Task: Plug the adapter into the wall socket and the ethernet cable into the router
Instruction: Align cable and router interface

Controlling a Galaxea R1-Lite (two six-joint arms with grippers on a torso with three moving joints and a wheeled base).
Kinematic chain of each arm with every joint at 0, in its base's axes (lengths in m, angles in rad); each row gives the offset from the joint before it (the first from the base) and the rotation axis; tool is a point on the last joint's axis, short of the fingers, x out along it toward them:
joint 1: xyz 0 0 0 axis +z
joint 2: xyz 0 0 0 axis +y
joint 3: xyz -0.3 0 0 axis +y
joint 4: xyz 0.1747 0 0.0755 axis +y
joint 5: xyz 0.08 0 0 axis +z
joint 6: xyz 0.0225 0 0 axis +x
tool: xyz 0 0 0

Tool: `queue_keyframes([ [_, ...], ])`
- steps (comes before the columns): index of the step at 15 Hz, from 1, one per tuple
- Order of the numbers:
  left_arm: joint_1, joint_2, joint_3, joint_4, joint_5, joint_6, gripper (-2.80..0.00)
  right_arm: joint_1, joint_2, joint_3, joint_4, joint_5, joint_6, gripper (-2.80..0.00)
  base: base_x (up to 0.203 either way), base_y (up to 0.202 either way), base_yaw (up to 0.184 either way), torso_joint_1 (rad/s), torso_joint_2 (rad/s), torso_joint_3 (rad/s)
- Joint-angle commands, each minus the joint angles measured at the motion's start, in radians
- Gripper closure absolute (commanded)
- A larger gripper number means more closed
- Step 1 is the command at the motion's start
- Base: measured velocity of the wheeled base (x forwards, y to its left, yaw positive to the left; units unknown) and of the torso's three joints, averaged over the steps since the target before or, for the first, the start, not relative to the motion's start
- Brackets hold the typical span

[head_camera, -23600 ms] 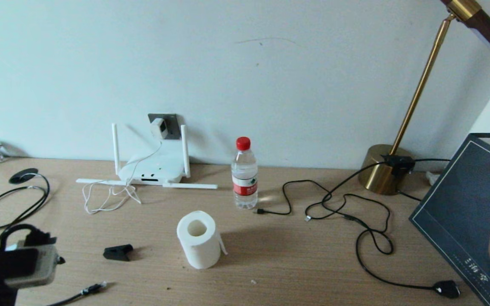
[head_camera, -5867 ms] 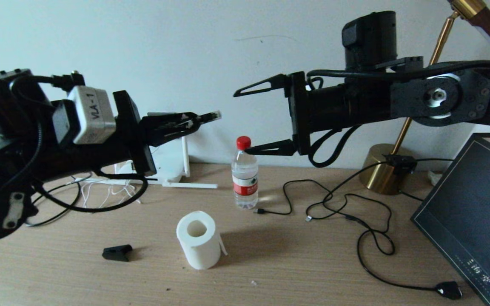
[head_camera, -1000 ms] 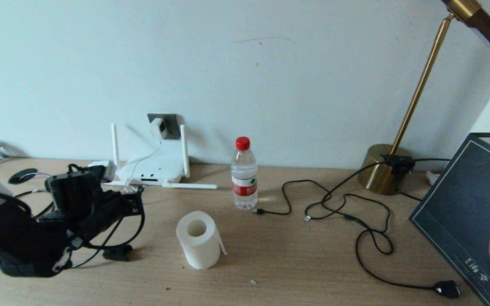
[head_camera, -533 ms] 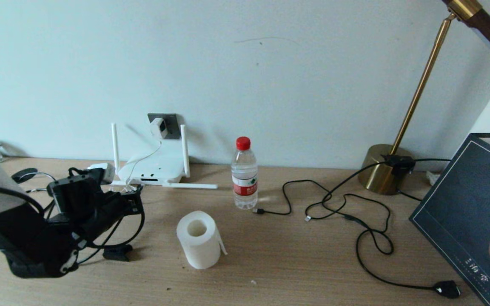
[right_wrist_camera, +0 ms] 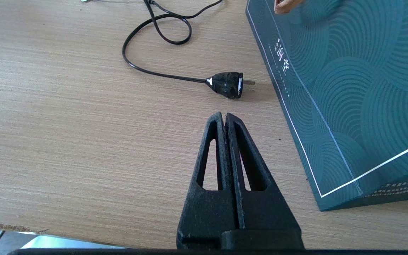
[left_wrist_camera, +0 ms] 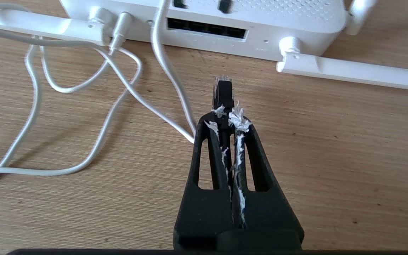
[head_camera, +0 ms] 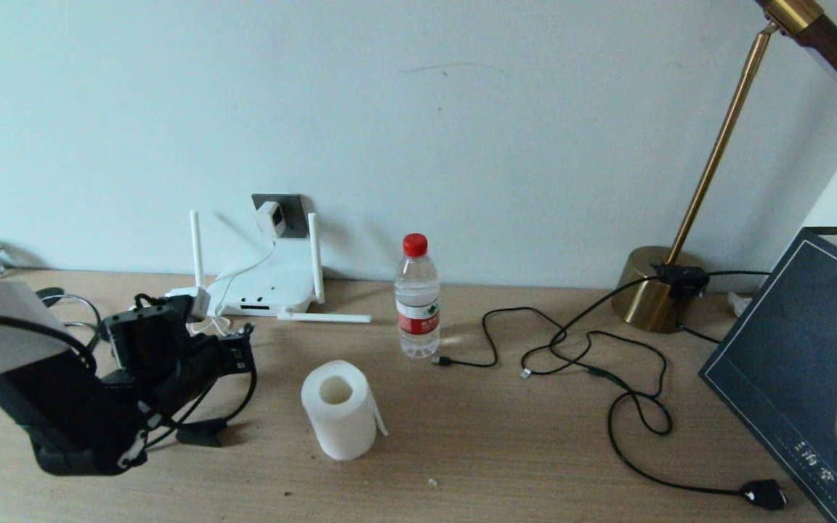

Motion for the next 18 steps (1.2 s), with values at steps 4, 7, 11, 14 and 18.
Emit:
queue_keyframes([
  [4,0.0,0.012,-0.015,-0.007,0.002,0.0,0.0,0.0,0.001,0.0,0.002,0.001,0.0,0.0,0.0,0.0,0.0,0.0,0.0,0.0],
  [7,-0.002,0.013,-0.017,-0.007,0.002,0.0,0.0,0.0,0.001,0.0,0.002,0.001,0.0,0.0,0.0,0.0,0.0,0.0,0.0,0.0],
  [11,0.0,0.01,-0.018,-0.007,0.0,0.0,0.0,0.0,0.001,0.0,0.002,0.001,0.0,0.0,0.0,0.0,0.0,0.0,0.0,0.0],
  [14,0.0,0.01,-0.036,-0.007,0.0,0.002,0.0,0.0,0.001,0.0,0.002,0.001,-0.002,0.0,0.0,0.0,0.0,0.0,0.0,0.0],
  [18,0.0,0.012,-0.058,-0.007,-0.003,0.003,0.0,0.0,0.001,0.0,0.002,0.001,0.0,0.0,0.0,0.0,0.0,0.0,0.0,0.0],
])
